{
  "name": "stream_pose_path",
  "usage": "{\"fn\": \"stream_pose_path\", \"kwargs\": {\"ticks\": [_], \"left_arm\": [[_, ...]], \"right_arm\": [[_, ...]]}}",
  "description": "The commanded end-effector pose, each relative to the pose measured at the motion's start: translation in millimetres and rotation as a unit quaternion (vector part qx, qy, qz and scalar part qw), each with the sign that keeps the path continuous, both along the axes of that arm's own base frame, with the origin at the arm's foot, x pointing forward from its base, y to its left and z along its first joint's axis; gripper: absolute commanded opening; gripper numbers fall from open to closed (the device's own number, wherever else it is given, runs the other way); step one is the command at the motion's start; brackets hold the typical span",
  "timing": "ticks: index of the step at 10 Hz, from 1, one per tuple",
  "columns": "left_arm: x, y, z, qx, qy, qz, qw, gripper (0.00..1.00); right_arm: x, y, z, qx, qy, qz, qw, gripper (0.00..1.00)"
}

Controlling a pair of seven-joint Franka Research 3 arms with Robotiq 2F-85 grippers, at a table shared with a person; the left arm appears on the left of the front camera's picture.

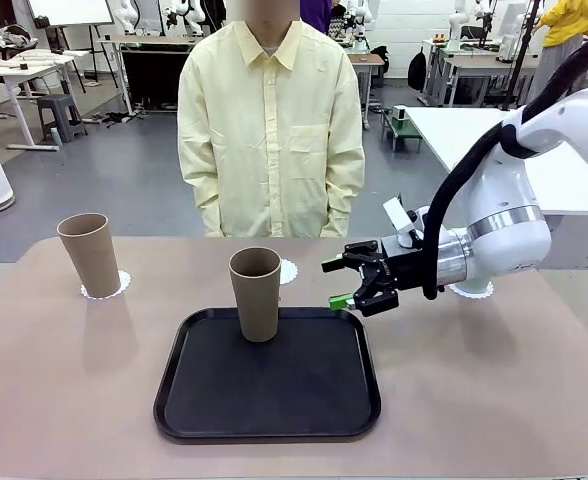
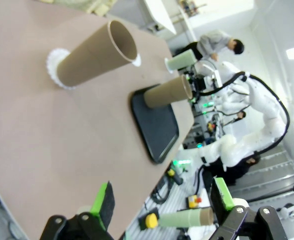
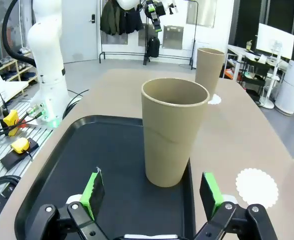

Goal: Place coasters on the table and set cups on them.
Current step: Take one Reusable plastic cup from the Flat Tray and place it on a coaster set by the human.

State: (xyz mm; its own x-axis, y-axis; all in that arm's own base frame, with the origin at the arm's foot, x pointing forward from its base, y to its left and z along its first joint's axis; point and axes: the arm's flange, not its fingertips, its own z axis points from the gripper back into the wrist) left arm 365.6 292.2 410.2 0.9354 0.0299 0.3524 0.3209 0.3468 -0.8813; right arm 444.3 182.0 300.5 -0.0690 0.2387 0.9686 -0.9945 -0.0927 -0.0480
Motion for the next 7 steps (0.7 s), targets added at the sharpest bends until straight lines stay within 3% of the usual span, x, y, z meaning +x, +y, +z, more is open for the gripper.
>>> {"fn": "stream_pose_path", "kwargs": {"ticks": [1,3,4,7], "left_arm": [[-1.1,1.4,2.5,-0.001,0.001,0.003,1.000,1.00],[-1.1,1.4,2.5,-0.001,0.001,0.003,1.000,1.00],[-1.1,1.4,2.5,-0.001,0.001,0.003,1.000,1.00],[-1.1,1.4,2.5,-0.001,0.001,0.003,1.000,1.00]], "right_arm": [[6.7,7.2,1.5,0.005,0.015,-0.025,1.000,1.00],[12.5,11.0,-2.9,-0.003,0.039,-0.029,0.999,1.00],[1.8,3.3,0.6,0.003,0.010,-0.006,1.000,1.00],[1.8,3.3,0.6,0.003,0.010,-0.006,1.000,1.00]]}}
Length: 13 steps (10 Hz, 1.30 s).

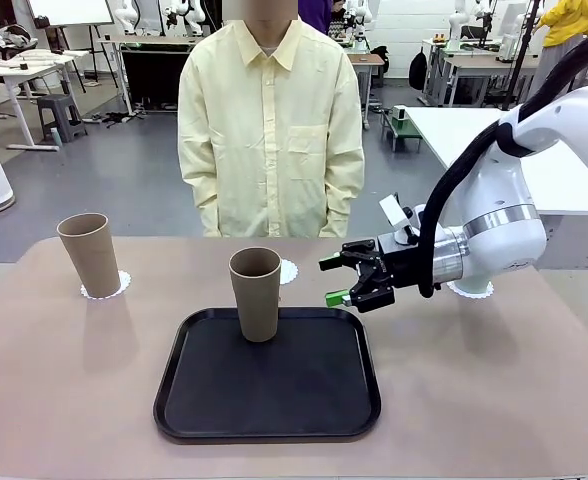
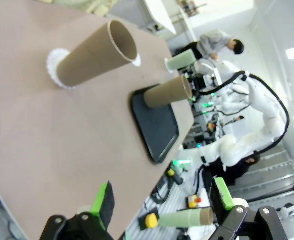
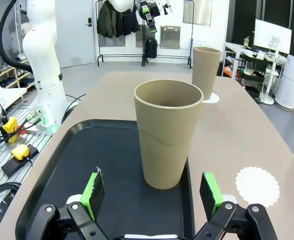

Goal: Place coasters on the table and set cups on them.
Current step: Take one Reusable plastic cup from the Flat Tray and place it on a coaster set by the human.

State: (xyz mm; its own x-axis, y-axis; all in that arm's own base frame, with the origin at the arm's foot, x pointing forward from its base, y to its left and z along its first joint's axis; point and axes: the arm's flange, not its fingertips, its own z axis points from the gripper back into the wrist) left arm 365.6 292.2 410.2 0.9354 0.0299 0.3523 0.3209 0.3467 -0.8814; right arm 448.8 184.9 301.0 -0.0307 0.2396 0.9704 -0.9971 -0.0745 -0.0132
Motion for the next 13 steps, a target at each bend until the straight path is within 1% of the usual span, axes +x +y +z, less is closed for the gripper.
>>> {"fn": "stream_pose_path", "kwargs": {"ticks": [1,2,3,4,7,8,9,10,13], "left_arm": [[-1.1,1.4,2.5,-0.001,0.001,0.003,1.000,1.00],[-1.1,1.4,2.5,-0.001,0.001,0.003,1.000,1.00],[-1.1,1.4,2.5,-0.001,0.001,0.003,1.000,1.00],[-1.1,1.4,2.5,-0.001,0.001,0.003,1.000,1.00],[-1.1,1.4,2.5,-0.001,0.001,0.003,1.000,1.00],[-1.1,1.4,2.5,-0.001,0.001,0.003,1.000,1.00],[-1.1,1.4,2.5,-0.001,0.001,0.003,1.000,1.00],[-1.1,1.4,2.5,-0.001,0.001,0.003,1.000,1.00],[-1.1,1.4,2.5,-0.001,0.001,0.003,1.000,1.00]], "right_arm": [[0.0,0.0,-0.3,0.000,0.000,0.000,1.000,1.00],[4.8,11.9,-8.3,0.016,-0.007,-0.026,1.000,1.00],[8.1,21.8,-19.8,0.034,0.000,-0.052,0.998,1.00],[6.8,32.4,-29.0,0.051,-0.004,-0.059,0.997,1.00],[-2.9,52.1,-45.6,0.045,-0.012,-0.027,0.999,1.00],[-3.8,57.6,-49.7,0.043,-0.013,-0.025,0.999,1.00],[-4.4,60.5,-52.0,0.052,-0.031,-0.025,0.998,1.00],[-4.0,66.9,-55.4,0.052,-0.039,-0.027,0.998,1.00],[3.8,79.6,-68.7,0.038,-0.034,-0.046,0.998,1.00]]}}
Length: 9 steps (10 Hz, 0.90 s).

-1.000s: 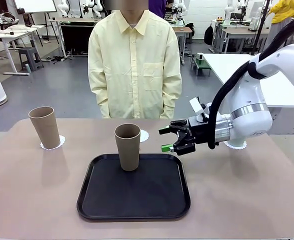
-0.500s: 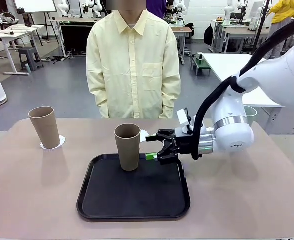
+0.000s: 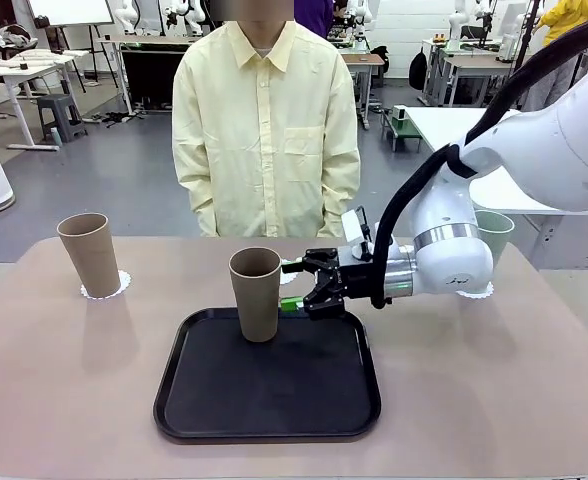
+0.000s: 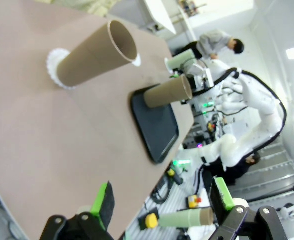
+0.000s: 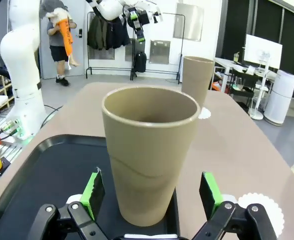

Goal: Place coasters on the table and set cups on them.
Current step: Take one Reusable plastic cup from the Flat Tray and place it on a coaster set by the human.

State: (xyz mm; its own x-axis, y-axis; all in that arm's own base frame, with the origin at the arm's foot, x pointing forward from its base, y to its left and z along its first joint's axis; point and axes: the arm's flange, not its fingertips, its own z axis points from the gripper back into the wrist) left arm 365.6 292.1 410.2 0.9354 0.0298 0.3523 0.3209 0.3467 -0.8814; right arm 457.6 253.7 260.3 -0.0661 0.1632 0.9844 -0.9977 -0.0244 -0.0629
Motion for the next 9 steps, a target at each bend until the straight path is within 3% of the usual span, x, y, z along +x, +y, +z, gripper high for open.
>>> {"fn": "stream_pose_path", "kwargs": {"ticks": [1,3,5,9], "left_arm": [[-1.1,1.5,2.5,-0.001,0.001,0.003,1.000,1.00],[-1.1,1.5,2.5,-0.001,0.001,0.003,1.000,1.00],[-1.1,1.5,2.5,-0.001,0.001,0.003,1.000,1.00],[-1.1,1.5,2.5,-0.001,0.001,0.003,1.000,1.00]], "right_arm": [[-4.5,13.9,-29.3,-0.008,-0.009,-0.024,1.000,1.00],[-4.3,16.9,-31.8,-0.019,-0.004,-0.022,1.000,1.00],[-4.8,18.5,-35.2,-0.056,0.044,-0.031,0.997,1.00],[-6.3,20.4,-34.4,-0.062,0.042,-0.026,0.997,1.00]]}}
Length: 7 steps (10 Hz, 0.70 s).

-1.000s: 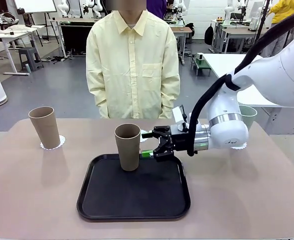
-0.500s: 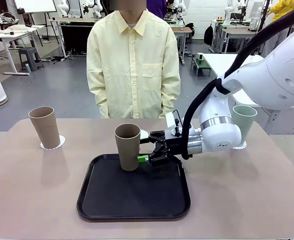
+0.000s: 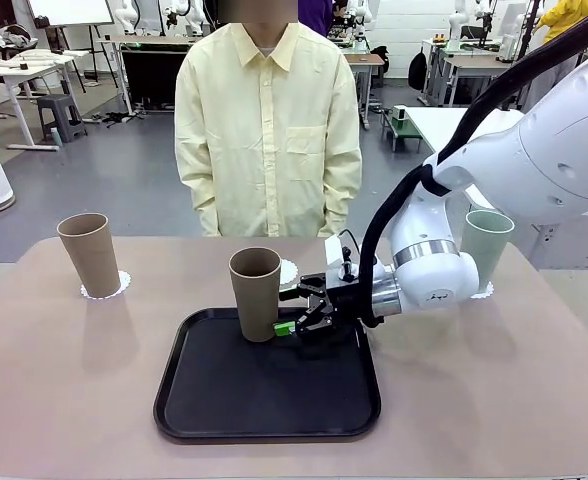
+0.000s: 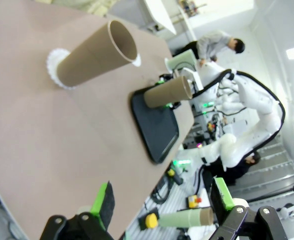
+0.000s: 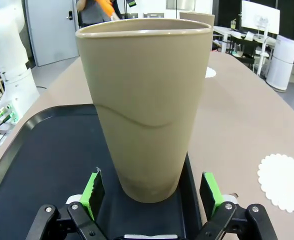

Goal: Place coasters on the table and set cups on them.
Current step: Take one Reusable plastic cup from the Flat Tray and place it on a coaster set by the human.

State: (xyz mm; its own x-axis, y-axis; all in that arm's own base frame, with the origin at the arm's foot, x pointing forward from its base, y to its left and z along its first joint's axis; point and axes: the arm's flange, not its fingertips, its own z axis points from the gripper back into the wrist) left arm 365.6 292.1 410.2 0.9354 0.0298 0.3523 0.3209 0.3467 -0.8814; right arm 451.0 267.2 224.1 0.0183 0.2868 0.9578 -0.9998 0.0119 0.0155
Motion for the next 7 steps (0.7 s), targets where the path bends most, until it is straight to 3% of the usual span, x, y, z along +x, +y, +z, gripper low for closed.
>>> {"fn": "stream_pose_path", "kwargs": {"ticks": [1,7], "left_arm": [[-1.1,1.5,2.5,-0.001,0.001,0.003,1.000,1.00],[-1.1,1.5,2.5,-0.001,0.001,0.003,1.000,1.00]], "right_arm": [[0.6,8.2,2.0,0.004,0.001,-0.005,1.000,1.00],[3.1,27.4,8.3,0.009,-0.011,0.009,1.000,1.00]]}}
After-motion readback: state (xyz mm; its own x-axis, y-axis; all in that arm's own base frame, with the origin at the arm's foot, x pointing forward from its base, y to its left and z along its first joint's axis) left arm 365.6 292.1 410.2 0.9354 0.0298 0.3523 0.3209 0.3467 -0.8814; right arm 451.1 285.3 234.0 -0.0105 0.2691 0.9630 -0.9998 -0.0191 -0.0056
